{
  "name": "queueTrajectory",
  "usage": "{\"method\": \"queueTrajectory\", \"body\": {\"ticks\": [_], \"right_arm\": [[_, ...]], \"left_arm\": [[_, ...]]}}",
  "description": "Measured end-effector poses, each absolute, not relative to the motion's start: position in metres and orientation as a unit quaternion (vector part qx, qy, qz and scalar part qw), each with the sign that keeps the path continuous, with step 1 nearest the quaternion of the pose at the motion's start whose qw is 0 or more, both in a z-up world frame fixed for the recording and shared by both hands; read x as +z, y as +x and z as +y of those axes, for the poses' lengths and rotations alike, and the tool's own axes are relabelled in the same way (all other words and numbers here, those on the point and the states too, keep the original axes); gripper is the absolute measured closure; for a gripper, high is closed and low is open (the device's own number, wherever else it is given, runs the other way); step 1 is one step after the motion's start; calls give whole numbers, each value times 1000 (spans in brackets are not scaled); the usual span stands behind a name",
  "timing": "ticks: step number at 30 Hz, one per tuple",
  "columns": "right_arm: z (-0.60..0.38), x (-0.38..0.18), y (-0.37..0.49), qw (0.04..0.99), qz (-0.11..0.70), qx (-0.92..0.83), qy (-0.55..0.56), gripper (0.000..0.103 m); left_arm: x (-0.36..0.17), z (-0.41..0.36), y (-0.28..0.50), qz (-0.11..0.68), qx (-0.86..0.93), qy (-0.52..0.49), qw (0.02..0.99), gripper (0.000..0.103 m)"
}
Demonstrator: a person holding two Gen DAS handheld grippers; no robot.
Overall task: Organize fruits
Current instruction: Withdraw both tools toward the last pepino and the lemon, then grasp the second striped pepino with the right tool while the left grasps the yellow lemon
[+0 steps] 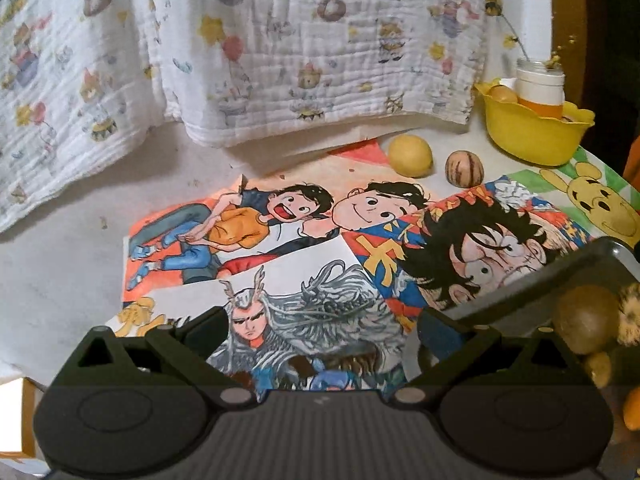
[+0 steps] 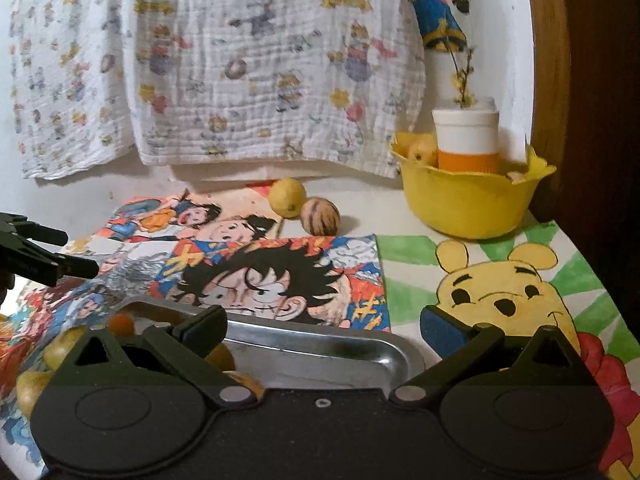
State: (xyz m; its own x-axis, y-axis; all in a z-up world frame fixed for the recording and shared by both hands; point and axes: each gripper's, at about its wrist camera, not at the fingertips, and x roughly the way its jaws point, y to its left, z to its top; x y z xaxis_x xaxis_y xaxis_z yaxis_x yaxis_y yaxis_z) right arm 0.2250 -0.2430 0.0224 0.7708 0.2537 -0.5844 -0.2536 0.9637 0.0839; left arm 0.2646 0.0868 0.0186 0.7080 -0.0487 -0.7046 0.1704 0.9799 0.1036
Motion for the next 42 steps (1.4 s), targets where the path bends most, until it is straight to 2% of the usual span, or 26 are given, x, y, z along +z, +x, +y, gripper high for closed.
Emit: {"method": "queueTrajectory", "body": {"ticks": [12, 19, 25, 33, 38, 42], "right_arm": [[-225, 26, 281, 931, 338, 122, -63, 1], [-211, 12, 343, 919, 369, 129, -47, 1], [-202, -12, 393, 910, 391, 110, -81, 1], [-206, -26, 432, 917, 373, 137, -24, 1], [-190, -36, 439, 920, 356, 155, -58, 1], [-181, -39, 446, 909, 374, 172, -70, 3]], "left_arm": [[14, 73, 344, 343, -71, 77, 933, 1], [8, 68, 397, 314, -123, 12, 941, 1], [-7, 51, 445, 327, -118, 3, 938, 1], [-33, 33, 495, 339, -167, -87, 922, 1], [-49, 24, 509, 347, -184, -109, 913, 1], [-58, 18, 511, 348, -200, -107, 910, 2]]}}
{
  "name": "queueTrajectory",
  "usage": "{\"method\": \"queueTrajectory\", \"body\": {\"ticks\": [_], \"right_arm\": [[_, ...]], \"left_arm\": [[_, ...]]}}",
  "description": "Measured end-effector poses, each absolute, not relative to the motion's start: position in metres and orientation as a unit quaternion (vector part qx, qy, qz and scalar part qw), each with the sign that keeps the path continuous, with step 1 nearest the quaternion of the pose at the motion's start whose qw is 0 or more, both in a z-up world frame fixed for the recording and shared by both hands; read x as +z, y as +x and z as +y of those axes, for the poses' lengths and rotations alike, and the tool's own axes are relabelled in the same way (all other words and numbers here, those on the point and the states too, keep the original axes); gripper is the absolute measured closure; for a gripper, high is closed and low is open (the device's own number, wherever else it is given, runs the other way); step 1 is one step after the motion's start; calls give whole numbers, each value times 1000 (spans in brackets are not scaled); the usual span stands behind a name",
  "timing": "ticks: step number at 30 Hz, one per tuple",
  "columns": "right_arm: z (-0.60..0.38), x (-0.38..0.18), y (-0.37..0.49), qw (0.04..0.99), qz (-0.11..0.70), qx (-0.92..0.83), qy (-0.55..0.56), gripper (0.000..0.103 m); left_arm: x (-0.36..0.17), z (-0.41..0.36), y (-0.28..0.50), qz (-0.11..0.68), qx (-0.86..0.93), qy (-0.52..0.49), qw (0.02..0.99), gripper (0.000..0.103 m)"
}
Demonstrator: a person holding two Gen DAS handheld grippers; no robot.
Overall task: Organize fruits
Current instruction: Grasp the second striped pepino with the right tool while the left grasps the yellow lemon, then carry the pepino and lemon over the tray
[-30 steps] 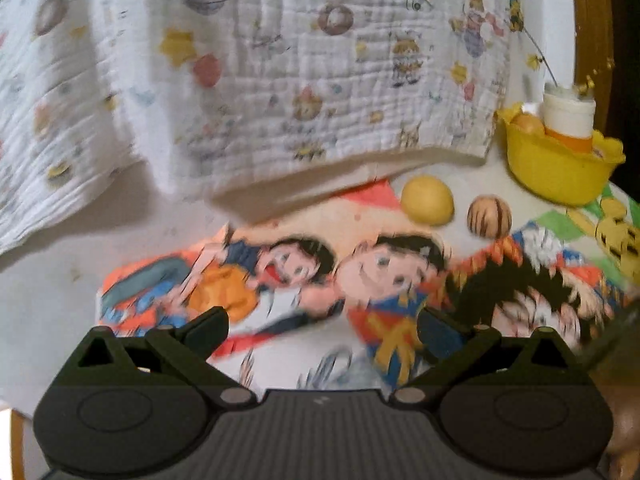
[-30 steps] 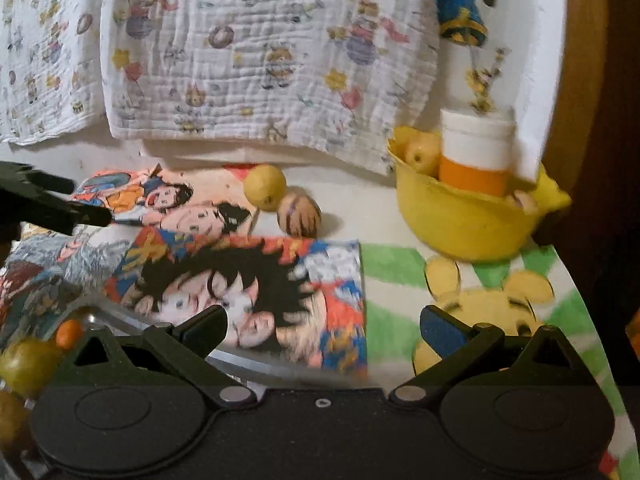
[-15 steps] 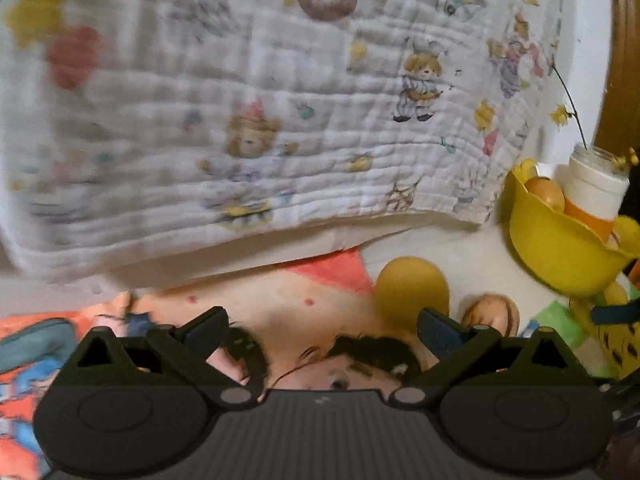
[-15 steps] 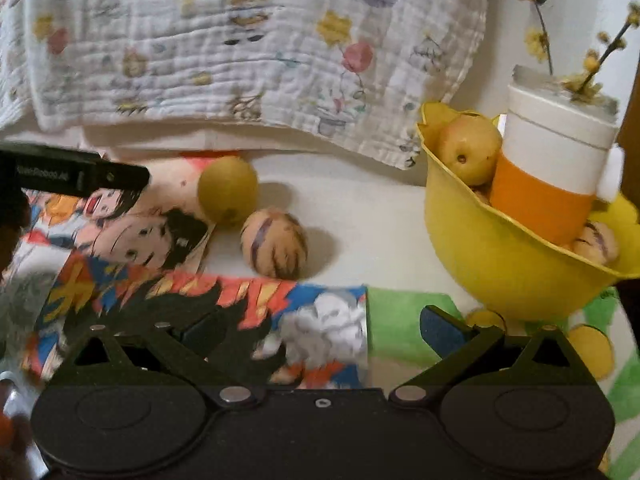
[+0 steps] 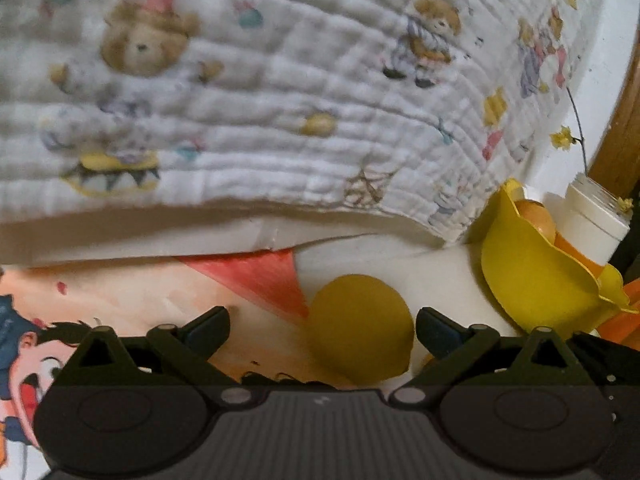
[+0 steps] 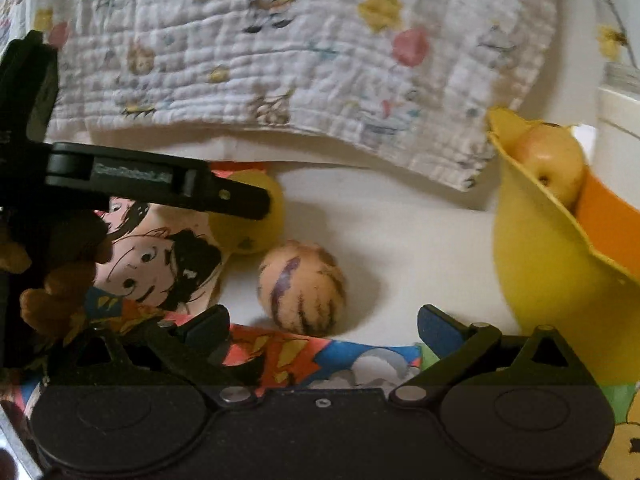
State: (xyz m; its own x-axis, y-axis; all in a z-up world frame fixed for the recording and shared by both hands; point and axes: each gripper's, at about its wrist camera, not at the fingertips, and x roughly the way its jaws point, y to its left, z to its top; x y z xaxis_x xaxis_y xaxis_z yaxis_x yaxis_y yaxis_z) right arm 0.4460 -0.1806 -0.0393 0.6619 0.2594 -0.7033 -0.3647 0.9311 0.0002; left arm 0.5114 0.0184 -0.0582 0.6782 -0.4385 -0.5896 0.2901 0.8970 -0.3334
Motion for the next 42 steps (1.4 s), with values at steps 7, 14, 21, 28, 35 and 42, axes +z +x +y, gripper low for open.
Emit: {"method": "queueTrajectory", "body": {"ticks": [7, 14, 21, 28, 35, 42], "right_arm": [[-165, -44, 457, 897, 396, 173, -88, 13], [-164, -45, 470, 904, 391, 160, -71, 26], [-161, -46, 470, 913, 368, 158, -71, 52], [-156, -42, 463, 910, 374, 149, -100, 53], [-151, -31, 433, 906, 371, 159, -129, 53], [-157, -7, 399, 910, 350, 181, -125, 53]], "left_arm": [[-62, 2, 513, 346, -220, -71, 909, 14], [-59, -7, 515, 354, -222, -57, 907, 31], [-54, -18, 519, 368, -221, -45, 902, 40], [-44, -21, 507, 378, -186, -21, 907, 41], [-39, 3, 488, 375, -156, -57, 912, 41], [-32, 25, 456, 380, -135, -57, 913, 41]]}}
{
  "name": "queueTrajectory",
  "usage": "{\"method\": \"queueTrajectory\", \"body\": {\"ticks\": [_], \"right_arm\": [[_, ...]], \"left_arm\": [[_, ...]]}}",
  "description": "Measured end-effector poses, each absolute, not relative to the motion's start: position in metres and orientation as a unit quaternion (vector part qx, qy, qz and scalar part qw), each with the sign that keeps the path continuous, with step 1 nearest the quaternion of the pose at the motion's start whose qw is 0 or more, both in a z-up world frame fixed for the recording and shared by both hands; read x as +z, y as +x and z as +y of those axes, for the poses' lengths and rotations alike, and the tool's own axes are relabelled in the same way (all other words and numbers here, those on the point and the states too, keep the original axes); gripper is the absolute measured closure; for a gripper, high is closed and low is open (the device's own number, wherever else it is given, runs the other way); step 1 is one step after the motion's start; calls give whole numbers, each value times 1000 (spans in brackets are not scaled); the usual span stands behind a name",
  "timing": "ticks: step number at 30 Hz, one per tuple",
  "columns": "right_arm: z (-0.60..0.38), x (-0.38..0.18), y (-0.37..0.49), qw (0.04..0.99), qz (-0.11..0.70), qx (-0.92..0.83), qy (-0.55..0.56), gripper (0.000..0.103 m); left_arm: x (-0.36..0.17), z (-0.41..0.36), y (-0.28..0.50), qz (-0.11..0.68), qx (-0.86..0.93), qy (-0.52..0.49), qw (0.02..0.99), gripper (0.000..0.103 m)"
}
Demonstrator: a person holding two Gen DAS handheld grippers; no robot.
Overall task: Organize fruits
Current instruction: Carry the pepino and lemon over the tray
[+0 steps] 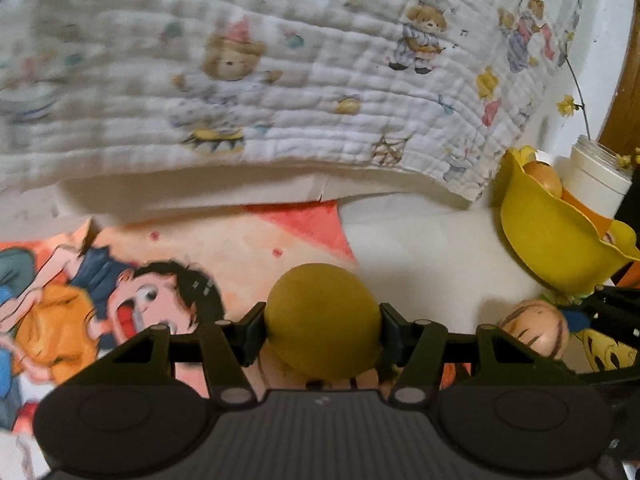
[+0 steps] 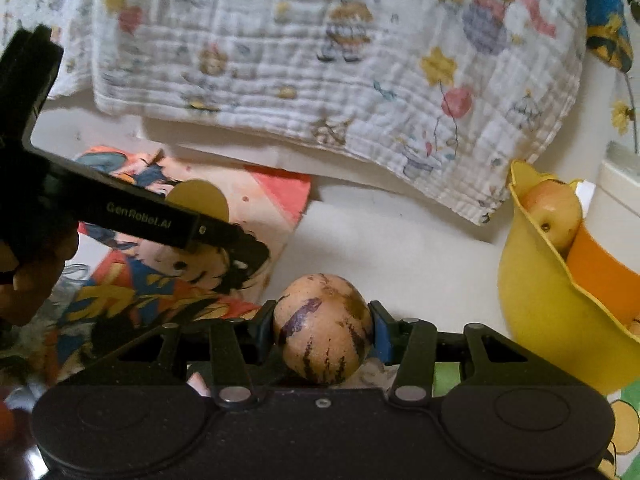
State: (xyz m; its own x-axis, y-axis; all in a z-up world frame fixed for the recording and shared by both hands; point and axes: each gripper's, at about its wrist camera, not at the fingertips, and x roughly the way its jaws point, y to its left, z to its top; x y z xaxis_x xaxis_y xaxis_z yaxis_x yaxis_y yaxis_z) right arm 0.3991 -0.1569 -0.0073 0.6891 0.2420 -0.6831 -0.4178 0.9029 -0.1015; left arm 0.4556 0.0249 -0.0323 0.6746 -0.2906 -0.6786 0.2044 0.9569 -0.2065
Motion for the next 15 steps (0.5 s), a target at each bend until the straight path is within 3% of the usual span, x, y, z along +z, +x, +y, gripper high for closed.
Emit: {"method": "queueTrajectory", "body": {"ticks": [15], "right_arm": [[-192, 40, 308, 922, 309, 199, -119, 53]], "left_arm": [[6, 10, 375, 371, -203, -69, 904, 41]]}}
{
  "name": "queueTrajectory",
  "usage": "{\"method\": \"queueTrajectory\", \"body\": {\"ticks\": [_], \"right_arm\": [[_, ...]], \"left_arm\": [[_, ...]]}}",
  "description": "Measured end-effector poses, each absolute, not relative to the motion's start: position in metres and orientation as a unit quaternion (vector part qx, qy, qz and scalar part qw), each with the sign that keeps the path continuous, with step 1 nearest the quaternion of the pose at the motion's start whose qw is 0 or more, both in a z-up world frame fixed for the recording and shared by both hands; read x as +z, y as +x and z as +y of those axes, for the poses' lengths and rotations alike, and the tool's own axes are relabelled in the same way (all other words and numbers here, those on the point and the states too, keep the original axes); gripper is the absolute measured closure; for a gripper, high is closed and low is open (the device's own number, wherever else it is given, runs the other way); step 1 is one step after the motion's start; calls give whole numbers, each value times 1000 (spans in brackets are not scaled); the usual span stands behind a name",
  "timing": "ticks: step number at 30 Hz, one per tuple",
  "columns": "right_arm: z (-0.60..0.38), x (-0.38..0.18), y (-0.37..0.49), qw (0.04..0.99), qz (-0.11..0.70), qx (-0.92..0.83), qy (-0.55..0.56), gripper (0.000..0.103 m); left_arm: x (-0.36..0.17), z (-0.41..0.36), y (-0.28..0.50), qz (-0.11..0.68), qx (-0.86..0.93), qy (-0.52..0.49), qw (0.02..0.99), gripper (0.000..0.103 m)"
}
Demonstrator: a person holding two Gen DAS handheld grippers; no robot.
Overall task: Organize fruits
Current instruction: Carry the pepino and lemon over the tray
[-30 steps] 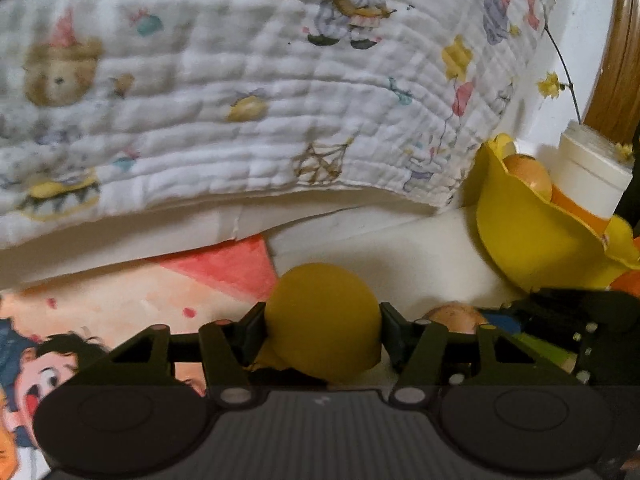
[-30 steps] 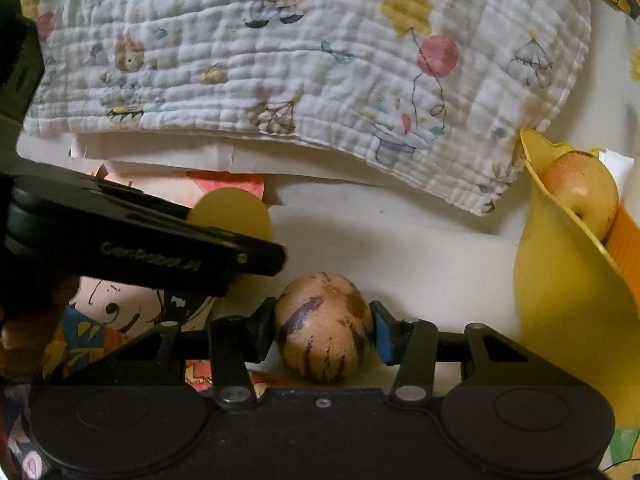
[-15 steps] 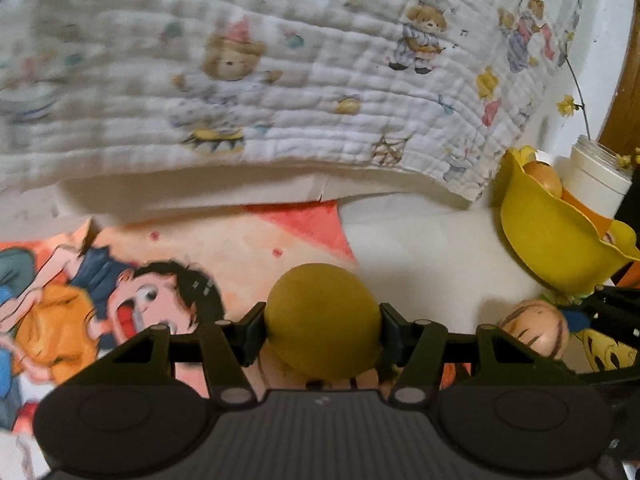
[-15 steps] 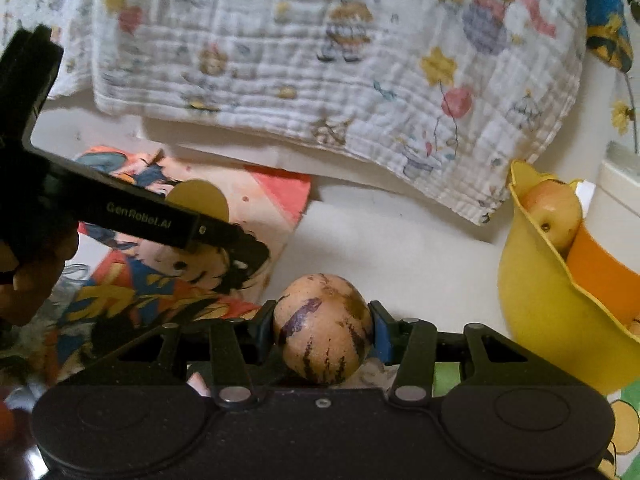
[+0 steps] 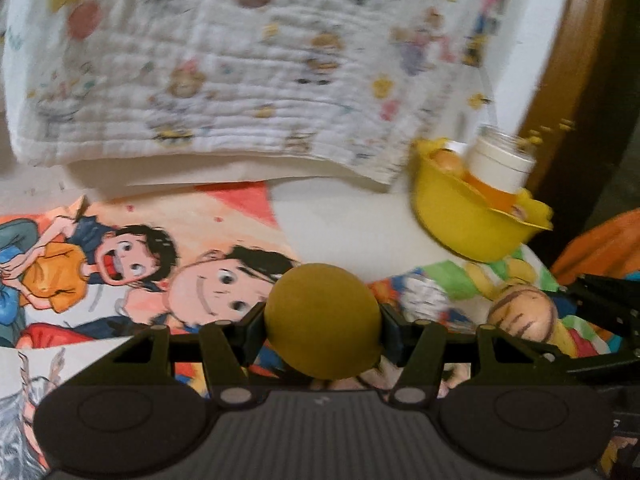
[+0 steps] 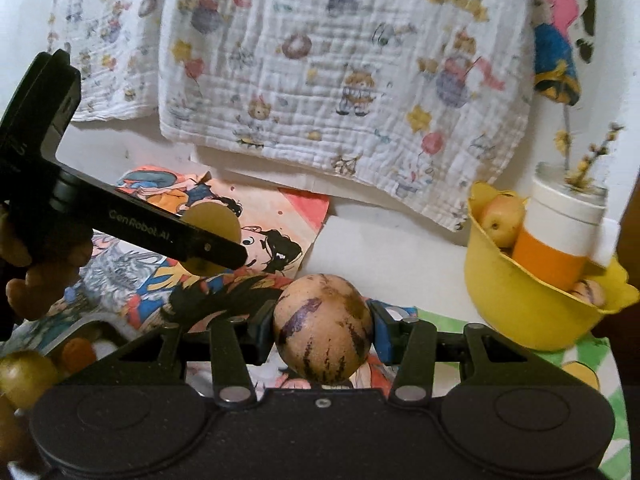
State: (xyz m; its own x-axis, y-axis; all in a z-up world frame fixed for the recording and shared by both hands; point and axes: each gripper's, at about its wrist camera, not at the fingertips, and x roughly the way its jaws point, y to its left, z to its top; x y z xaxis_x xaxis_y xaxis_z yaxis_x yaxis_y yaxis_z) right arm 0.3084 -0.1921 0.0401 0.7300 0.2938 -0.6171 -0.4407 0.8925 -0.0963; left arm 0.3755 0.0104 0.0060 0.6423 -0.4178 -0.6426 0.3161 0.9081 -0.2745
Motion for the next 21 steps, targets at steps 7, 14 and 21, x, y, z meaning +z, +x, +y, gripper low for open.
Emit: {"method": "queueTrajectory", "body": {"ticks": [7, 14, 21], "right_arm": [[-209, 56, 261, 925, 296, 208, -117, 53], [-231, 74, 202, 928, 284, 214, -108, 53], [-248, 56, 159, 919, 310, 216, -111, 53]], "left_arm": [[17, -16, 337, 372, -267, -75, 885, 41], [19, -52, 318, 381, -308, -48, 870, 41], [11, -69, 305, 399, -318, -33, 859, 41]]}}
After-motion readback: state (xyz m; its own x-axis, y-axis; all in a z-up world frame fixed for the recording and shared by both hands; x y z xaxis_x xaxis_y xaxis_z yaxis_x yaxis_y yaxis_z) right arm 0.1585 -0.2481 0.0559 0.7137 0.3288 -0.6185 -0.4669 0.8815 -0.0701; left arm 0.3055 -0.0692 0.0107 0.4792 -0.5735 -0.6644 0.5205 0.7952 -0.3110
